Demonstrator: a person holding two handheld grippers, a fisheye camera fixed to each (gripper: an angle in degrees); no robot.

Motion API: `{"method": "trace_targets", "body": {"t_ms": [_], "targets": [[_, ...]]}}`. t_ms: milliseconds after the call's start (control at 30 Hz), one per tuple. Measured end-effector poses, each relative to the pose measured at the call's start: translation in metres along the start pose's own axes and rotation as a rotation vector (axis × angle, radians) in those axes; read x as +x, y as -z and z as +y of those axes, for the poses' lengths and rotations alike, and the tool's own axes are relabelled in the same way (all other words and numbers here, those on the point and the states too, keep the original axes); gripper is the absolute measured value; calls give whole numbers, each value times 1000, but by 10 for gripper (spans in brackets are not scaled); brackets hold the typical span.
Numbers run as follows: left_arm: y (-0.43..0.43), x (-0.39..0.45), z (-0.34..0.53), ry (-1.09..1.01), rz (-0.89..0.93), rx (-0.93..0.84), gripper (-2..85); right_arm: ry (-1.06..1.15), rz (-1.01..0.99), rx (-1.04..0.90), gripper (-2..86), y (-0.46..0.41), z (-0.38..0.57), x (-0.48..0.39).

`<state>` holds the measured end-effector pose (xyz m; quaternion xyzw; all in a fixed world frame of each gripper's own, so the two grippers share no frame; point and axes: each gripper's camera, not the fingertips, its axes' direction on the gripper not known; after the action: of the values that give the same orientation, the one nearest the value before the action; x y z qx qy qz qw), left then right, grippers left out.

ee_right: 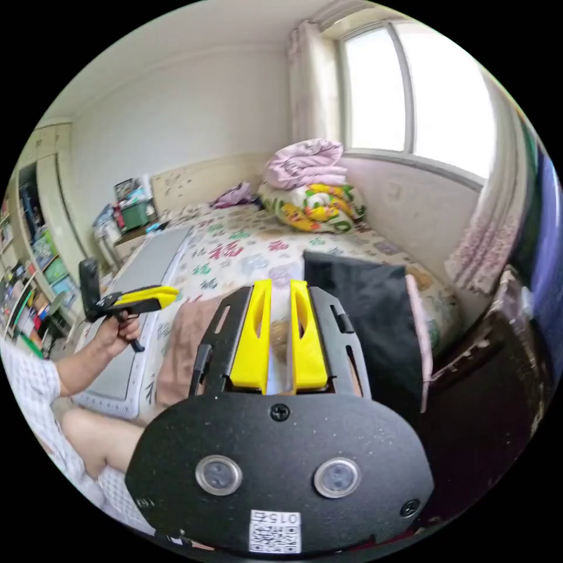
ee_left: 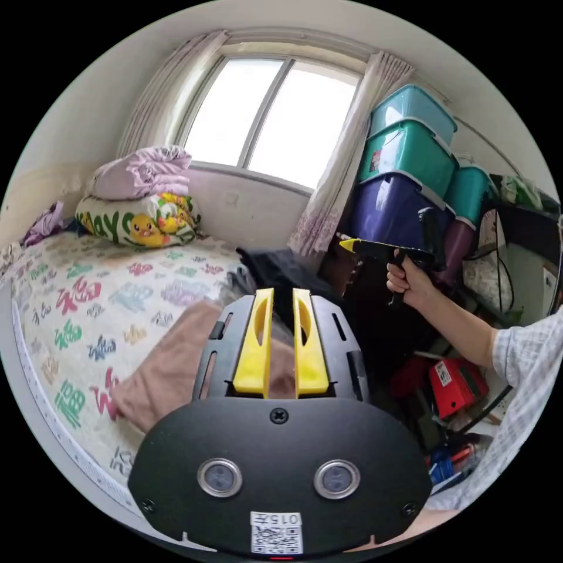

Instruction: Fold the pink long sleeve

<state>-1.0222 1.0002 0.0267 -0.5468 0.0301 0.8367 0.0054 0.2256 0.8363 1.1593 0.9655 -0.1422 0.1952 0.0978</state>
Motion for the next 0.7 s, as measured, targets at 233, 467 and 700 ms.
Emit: {"method": "trace_targets", "body": {"t_ms": [233,467,700], "targets": [[34,-62,134,386,-60,-232,82,103,-274,-167,81,-68,96,-104],[-6,-79,153,508,21,-299,85,313,-304,-420,151,-153,123,-222],[-50,-98,141,504,96,-306,87,149,-238,-490,15,-173,88,-197]]}}
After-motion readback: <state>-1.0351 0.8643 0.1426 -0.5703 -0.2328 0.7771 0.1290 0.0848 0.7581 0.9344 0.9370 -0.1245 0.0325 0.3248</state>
